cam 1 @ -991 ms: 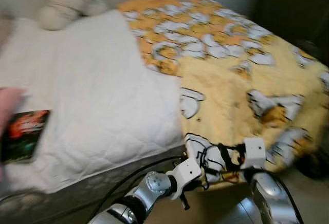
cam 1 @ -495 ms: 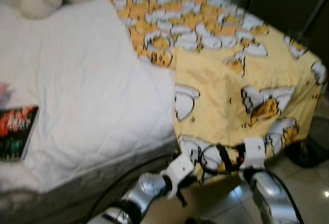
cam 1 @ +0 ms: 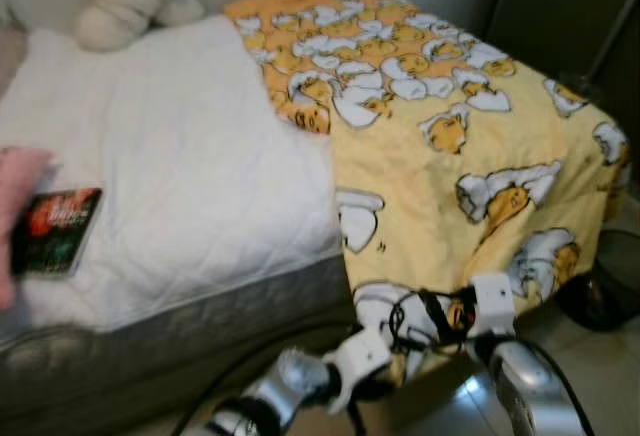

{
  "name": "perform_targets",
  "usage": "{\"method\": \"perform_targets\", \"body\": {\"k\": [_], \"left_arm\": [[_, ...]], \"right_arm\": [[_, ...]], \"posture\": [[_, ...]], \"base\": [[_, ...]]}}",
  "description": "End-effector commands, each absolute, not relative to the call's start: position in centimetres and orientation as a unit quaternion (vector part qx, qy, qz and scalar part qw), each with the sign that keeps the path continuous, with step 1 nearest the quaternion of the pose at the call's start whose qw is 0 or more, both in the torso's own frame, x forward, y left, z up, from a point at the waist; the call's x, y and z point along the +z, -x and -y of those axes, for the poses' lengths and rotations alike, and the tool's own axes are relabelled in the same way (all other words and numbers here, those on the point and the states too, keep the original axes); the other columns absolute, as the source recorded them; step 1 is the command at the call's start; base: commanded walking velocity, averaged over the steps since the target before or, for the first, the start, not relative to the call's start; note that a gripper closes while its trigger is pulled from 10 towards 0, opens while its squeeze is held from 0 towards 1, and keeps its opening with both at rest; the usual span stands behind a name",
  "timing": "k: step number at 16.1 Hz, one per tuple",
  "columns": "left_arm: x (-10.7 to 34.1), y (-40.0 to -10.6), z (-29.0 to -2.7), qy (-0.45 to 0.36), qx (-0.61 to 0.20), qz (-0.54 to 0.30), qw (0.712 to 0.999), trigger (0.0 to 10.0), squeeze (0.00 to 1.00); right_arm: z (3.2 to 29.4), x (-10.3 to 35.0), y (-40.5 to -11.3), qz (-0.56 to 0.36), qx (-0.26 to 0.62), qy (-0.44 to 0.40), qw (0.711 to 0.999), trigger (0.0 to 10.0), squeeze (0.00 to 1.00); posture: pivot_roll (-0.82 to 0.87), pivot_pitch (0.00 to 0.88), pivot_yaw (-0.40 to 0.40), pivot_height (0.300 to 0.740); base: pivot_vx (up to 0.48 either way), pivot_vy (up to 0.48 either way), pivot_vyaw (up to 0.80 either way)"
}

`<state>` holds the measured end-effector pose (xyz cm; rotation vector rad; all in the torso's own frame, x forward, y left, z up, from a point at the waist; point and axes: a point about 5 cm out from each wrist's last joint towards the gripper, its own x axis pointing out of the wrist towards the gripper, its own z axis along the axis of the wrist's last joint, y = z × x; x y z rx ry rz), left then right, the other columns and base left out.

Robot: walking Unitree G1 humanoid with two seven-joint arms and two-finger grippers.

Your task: Clean up the room

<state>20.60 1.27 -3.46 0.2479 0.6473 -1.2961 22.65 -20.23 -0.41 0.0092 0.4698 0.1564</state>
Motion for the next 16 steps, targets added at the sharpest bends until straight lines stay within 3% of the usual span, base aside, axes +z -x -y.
{"method": "perform_targets", "body": {"k": [1, 8, 9, 10, 12, 13, 14, 16], "left_arm": [[-3.9, -19.0, 0.0, -0.100, -0.622, -0.321, 0.707, 10.0, 0.00], [-5.5, -15.6, -1.1, -0.066, -0.674, -0.411, 0.610, 10.0, 0.00], [-5.5, -14.9, -1.1, -0.052, -0.702, -0.414, 0.577, 10.0, 0.00], [-5.2, -14.7, -1.1, 0.001, -0.707, -0.416, 0.572, 10.0, 0.00], [-4.6, -15.3, -0.9, 0.054, -0.698, -0.409, 0.586, 10.0, 0.00], [-3.1, -16.7, -0.1, 0.154, -0.681, -0.382, 0.605, 10.0, 0.00], [-1.9, -17.8, 0.3, 0.204, -0.675, -0.357, 0.612, 10.0, 0.00], [-1.4, -18.2, 1.2, 0.185, -0.675, -0.343, 0.626, 10.0, 0.00]], "right_arm": [[20.2, 0.0, -23.0, -0.230, 0.086, 0.000, 0.969, 10.0, 0.00], [20.0, -0.8, -21.7, -0.259, 0.110, 0.003, 0.959, 10.0, 0.00], [20.0, -0.9, -21.6, -0.263, 0.113, 0.002, 0.958, 10.0, 0.00], [19.8, -1.1, -21.5, -0.269, 0.119, 0.001, 0.956, 10.0, 0.00], [19.7, -1.2, -21.4, -0.276, 0.124, 0.001, 0.953, 10.0, 0.00], [19.6, -1.4, -21.4, -0.282, 0.130, 0.002, 0.950, 10.0, 0.00], [19.6, -1.5, -21.3, -0.287, 0.133, 0.004, 0.949, 10.0, 0.00], [19.7, -1.6, -21.4, -0.292, 0.135, 0.006, 0.947, 10.0, 0.00]], "posture": [[-0.07, 0.000, -0.023, 0.740], [-0.06, 0.000, -0.044, 0.740], [-0.06, 0.000, -0.047, 0.740], [-0.05, 0.000, -0.053, 0.740], [-0.05, 0.000, -0.053, 0.740], [-0.04, 0.000, -0.057, 0.740], [-0.04, 0.000, -0.059, 0.740], [-0.04, 0.000, -0.059, 0.740]], "base": [[0.000, 0.000, 0.00], [0.000, 0.000, 0.00], [0.000, 0.000, 0.00], [0.000, 0.000, 0.00], [0.000, 0.000, 0.00], [0.000, 0.000, 0.00], [0.000, 0.000, 0.00], [0.000, 0.000, 0.00]]}}
